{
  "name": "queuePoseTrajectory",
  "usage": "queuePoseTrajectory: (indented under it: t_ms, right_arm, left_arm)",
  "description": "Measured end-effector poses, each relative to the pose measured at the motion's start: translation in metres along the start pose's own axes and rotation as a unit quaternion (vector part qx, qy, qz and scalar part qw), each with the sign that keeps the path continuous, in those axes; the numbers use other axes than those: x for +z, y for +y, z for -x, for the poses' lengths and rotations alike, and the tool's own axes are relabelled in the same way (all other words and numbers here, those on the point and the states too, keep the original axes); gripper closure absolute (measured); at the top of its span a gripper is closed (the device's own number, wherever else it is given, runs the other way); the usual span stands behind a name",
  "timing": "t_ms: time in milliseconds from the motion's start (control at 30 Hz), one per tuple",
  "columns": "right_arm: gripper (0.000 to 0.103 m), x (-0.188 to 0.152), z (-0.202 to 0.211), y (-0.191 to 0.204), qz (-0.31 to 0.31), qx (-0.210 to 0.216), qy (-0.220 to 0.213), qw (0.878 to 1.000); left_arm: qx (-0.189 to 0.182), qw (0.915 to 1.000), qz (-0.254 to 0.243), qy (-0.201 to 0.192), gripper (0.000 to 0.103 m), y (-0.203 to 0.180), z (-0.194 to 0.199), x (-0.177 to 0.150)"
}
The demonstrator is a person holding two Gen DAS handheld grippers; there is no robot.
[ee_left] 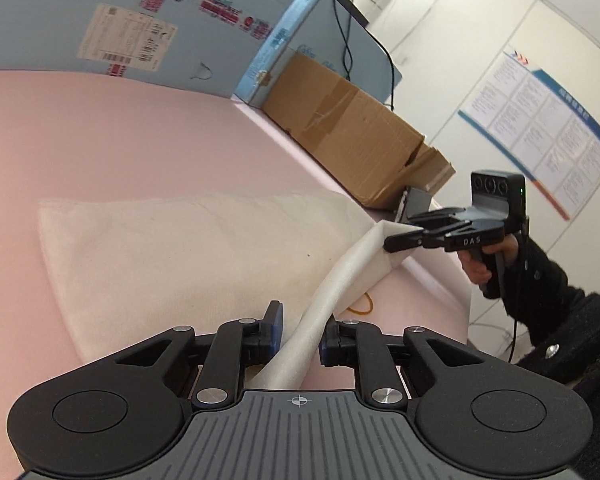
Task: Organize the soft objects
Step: 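Lift the bag edge with both grippers and fold it over the bag, then lay the second fold down and open both grippers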
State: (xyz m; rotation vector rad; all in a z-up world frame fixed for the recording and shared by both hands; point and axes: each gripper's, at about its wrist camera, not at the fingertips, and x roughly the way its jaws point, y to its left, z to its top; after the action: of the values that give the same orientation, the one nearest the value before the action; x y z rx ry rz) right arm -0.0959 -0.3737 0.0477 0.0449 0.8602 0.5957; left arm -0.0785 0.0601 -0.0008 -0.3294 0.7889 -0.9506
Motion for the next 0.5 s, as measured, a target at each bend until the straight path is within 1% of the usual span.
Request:
queuePoseTrajectory:
  t_ms: [100,200,233,300,333,400,500]
  right_arm:
    - [0.074,-0.008,-0.005,0.003,-0.010,-0.042,-0.011,0.999]
    - [0.075,-0.014,-0.008,0.008,-0.016,-0.075,-0.022,0.997]
    - [0.075,-0.017,-0.007,0.010,-0.019,-0.081,-0.027,0.996]
    - [0.080,-0.021,-0.005,0.013,-0.031,-0.091,-0.038,0.995]
    - [0.083,-0.024,-0.001,0.012,-0.046,-0.087,-0.046,0.994]
    - [0.085,-0.025,0.005,0.011,-0.065,-0.084,-0.057,0.993]
    - [0.085,-0.029,0.009,0.010,-0.082,-0.096,-0.061,0.990]
  left_arm:
    - [0.029,0.9977,0.050,-0.035,0.085,0.009,0.015,-0.008]
    - [0.050,0.9937,0.079,-0.061,0.085,0.012,0.022,-0.013]
    - [0.058,0.9931,0.080,-0.064,0.085,0.011,0.022,-0.014]
    - [0.072,0.9921,0.077,-0.068,0.084,0.007,0.023,-0.015]
    - [0.084,0.9917,0.068,-0.069,0.085,0.002,0.023,-0.015]
    - [0.106,0.9909,0.048,-0.068,0.085,-0.006,0.020,-0.013]
    - [0.121,0.9904,0.032,-0.058,0.084,-0.008,0.017,-0.010]
